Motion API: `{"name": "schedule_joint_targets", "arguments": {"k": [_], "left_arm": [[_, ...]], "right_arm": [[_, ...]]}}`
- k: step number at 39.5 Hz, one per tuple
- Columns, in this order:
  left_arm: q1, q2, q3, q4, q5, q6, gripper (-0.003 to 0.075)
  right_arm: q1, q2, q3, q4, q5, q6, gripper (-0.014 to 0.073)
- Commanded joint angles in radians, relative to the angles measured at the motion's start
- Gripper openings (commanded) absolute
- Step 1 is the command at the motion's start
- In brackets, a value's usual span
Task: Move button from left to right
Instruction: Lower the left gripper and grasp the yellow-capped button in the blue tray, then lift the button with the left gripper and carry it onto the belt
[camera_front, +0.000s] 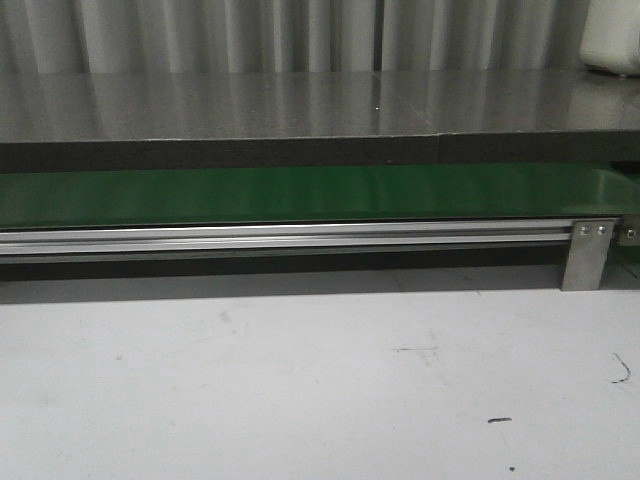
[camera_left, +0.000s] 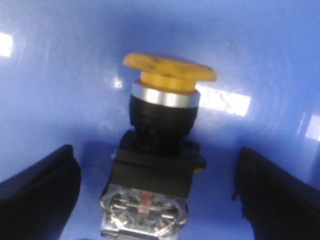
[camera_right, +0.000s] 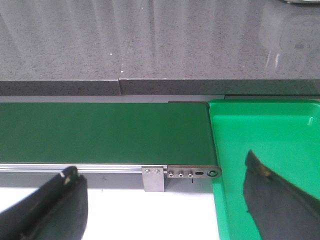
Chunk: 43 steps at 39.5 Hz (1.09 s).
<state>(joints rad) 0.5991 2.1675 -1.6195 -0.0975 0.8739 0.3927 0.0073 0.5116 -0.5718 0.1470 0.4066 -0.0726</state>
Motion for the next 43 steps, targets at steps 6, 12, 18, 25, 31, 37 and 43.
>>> {"name": "schedule_joint_targets", "arguments": {"k": [6,12,18,25,31,37,43], "left_arm": [[-0.002,-0.052,-0.04,-0.007,-0.011,0.003,0.028],[-0.002,-0.052,-0.094,-0.008,0.048,0.003,0.0137],[-0.002,-0.059,-0.174,-0.017,0.109,0.001,0.0135],[-0.015,-0.095,-0.263,-0.062,0.167,-0.017,0.0135],[-0.066,-0.146,-0.285,-0.064,0.201,-0.071,0.0135],[-0.144,-0.198,-0.285,-0.055,0.253,-0.125,0.0135],[-0.202,-0.233,-0.285,-0.053,0.355,-0.157,0.0135]], "right_arm": [[0.001,0.008,-0.037,-0.004,-0.082,-0.003,0.0645],[0.001,0.008,-0.037,-0.004,-0.082,-0.003,0.0645],[0.001,0.008,-0.037,-0.004,-0.082,-0.003,0.0645],[0.001,0.008,-0.037,-0.004,-0.082,-0.003,0.0645],[0.001,0.008,-0.037,-0.004,-0.082,-0.003,0.0645],[0.001,0.008,-0.037,-0.004,-0.082,-0.003,0.0645],[0.001,0.008,-0.037,-0.004,-0.082,-0.003,0.0645]]}}
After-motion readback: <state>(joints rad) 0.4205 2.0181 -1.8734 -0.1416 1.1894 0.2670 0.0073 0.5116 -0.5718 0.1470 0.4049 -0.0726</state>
